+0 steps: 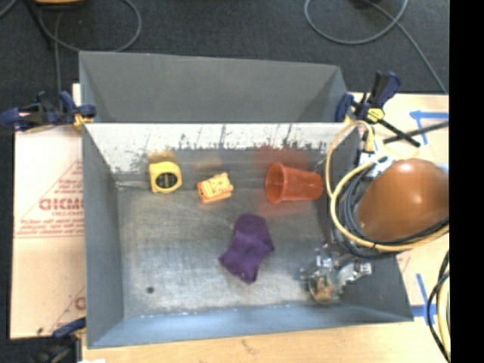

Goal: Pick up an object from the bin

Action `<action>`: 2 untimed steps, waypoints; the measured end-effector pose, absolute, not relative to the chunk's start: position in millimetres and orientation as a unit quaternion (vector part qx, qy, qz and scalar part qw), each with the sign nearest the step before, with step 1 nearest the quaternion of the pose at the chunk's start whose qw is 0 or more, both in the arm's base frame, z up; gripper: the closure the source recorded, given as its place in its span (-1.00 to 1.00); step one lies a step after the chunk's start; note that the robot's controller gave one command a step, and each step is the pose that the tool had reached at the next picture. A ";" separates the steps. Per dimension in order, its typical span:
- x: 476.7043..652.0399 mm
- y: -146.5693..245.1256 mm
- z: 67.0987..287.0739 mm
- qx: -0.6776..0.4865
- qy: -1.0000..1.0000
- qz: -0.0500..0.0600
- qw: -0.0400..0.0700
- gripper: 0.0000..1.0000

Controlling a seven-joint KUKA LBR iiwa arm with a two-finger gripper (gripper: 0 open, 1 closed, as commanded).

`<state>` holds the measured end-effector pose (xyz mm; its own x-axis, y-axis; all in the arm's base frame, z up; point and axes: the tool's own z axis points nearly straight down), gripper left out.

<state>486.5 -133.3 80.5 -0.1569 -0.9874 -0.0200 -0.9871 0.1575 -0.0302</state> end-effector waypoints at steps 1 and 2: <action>484.5 -114.4 80.4 -0.686 0.728 -0.015 0.010 1.00; 489.5 -47.4 79.1 -0.766 0.643 -0.014 -0.002 1.00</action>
Offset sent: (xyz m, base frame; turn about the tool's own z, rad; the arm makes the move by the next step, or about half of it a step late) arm -0.0045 0.0977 -0.0105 -0.3362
